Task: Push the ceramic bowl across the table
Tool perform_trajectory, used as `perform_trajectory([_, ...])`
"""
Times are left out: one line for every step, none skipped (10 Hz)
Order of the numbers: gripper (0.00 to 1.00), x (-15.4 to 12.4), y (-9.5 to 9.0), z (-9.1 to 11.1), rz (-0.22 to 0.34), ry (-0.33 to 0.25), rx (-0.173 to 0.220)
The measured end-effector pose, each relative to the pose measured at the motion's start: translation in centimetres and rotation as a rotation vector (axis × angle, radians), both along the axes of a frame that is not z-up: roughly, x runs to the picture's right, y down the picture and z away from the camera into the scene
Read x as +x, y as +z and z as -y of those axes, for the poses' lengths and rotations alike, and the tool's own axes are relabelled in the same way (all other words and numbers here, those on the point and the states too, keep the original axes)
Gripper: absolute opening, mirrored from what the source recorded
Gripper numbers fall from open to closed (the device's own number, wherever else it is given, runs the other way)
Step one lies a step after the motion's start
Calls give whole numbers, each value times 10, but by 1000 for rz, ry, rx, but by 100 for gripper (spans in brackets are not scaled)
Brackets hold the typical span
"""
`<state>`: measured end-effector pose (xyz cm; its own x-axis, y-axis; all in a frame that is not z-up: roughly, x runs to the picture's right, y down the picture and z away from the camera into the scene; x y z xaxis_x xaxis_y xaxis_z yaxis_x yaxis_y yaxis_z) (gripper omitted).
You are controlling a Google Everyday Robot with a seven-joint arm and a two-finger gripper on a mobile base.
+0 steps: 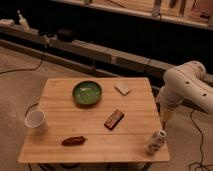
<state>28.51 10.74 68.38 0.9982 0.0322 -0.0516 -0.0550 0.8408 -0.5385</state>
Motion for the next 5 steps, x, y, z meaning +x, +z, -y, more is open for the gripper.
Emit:
perform_trajectory([65,0,0,0,0,0,0])
perform_trajectory([65,0,0,0,1,1,0])
perform_trajectory([65,0,0,0,0,1,0])
perform_trajectory([65,-1,1,2,8,2,6])
perform_trajectory([65,-5,5,9,31,1,21])
